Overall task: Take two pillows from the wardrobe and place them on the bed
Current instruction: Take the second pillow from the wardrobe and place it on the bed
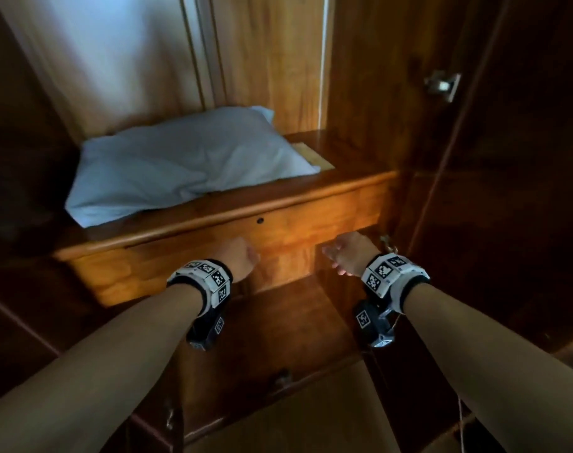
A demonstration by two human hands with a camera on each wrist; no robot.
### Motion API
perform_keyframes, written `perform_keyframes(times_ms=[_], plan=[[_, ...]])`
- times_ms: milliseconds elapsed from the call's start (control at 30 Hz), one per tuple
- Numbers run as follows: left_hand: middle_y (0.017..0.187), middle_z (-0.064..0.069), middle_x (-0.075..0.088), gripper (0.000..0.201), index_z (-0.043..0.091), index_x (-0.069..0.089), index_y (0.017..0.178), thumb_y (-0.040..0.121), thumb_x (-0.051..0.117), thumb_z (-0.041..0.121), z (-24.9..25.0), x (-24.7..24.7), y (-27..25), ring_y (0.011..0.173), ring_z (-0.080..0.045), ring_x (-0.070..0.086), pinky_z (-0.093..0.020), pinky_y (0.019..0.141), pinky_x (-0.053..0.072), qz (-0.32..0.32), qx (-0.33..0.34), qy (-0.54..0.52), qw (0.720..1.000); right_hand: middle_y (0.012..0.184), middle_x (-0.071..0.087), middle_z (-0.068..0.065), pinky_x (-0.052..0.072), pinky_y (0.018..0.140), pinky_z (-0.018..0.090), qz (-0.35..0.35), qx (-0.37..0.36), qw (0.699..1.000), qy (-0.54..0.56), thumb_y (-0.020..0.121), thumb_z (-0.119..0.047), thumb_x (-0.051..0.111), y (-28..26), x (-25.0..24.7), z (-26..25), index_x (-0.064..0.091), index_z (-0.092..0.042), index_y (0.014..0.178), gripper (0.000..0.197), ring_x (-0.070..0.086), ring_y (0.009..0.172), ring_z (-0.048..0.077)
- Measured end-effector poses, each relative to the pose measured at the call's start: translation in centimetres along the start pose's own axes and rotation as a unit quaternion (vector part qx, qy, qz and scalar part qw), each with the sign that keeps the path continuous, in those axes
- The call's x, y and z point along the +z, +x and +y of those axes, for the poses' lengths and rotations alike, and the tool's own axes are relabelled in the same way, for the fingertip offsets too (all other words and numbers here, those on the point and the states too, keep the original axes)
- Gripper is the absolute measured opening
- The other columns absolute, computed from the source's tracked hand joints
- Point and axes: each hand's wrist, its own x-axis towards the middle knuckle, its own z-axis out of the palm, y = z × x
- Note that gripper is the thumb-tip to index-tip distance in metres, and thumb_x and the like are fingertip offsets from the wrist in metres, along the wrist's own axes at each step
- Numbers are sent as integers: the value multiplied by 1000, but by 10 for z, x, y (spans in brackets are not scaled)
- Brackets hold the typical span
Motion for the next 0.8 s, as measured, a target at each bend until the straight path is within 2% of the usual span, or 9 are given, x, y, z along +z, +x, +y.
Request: perform_keyframes(times_ms=[67,133,200,300,367,433,567,700,800], plan=[[111,-8,71,22,20,68,102,94,54,36,-27,-22,30,103,-29,65,-33,83,48,41,-12,-12,999,83,74,15,58,68,39,0,-28,999,-28,91,-36,58,35,0,-35,65,-5,81,33,68,70,28],[109,-9,71,21,22,66,104,92,55,36,-50,-44,58,99,-30,66,-36,82,50,79,-23,-25,996,88,73,14,58,77,43,12,-50,998,-42,88,-40,61,71,-1,-66,63,-11,80,30,70,84,33],[119,-7,68,28,23,64,115,92,56,37,-72,-64,83,108,-31,63,-40,91,51,102,-33,-30,994,99,71,12,54,77,36,34,-73,995,-60,86,-42,65,103,-4,-94,62,-15,95,29,68,94,34],[129,-8,63,38,20,60,126,92,58,38,-110,-90,113,119,-30,58,-44,100,48,130,-47,-19,990,126,60,14,46,79,30,58,-86,992,-66,79,-44,73,148,0,-135,46,-13,133,68,62,103,31],[131,-8,61,41,21,59,126,91,59,41,-138,-109,130,120,-32,56,-46,100,47,150,-66,6,986,140,47,14,45,92,35,74,-102,989,-75,75,-45,77,180,6,-165,34,-16,144,87,53,121,31],[143,-9,50,56,23,49,137,88,61,47,-165,-131,147,130,-34,46,-50,106,41,135,-103,27,985,149,34,14,41,101,40,77,-128,983,-103,72,-45,79,217,12,-194,24,-17,151,100,42,133,33],[154,-14,33,89,21,29,150,78,69,55,-217,-169,186,139,-39,33,-54,110,35,92,-182,59,977,161,6,8,40,106,52,59,-145,969,-192,66,-53,78,294,25,-243,6,-27,154,116,27,141,42],[163,-17,7,115,20,5,156,72,75,58,-261,-181,226,150,-39,9,-51,120,20,29,-226,76,971,163,-10,12,19,118,56,43,-139,940,-309,65,-59,76,363,32,-281,-5,-25,155,126,4,148,42],[164,-17,5,130,22,-5,156,63,76,64,-289,-186,255,149,-40,13,-50,119,25,15,-249,60,966,162,-15,13,17,116,62,7,-134,935,-329,55,-65,78,417,37,-296,-6,-32,154,134,1,146,50]])
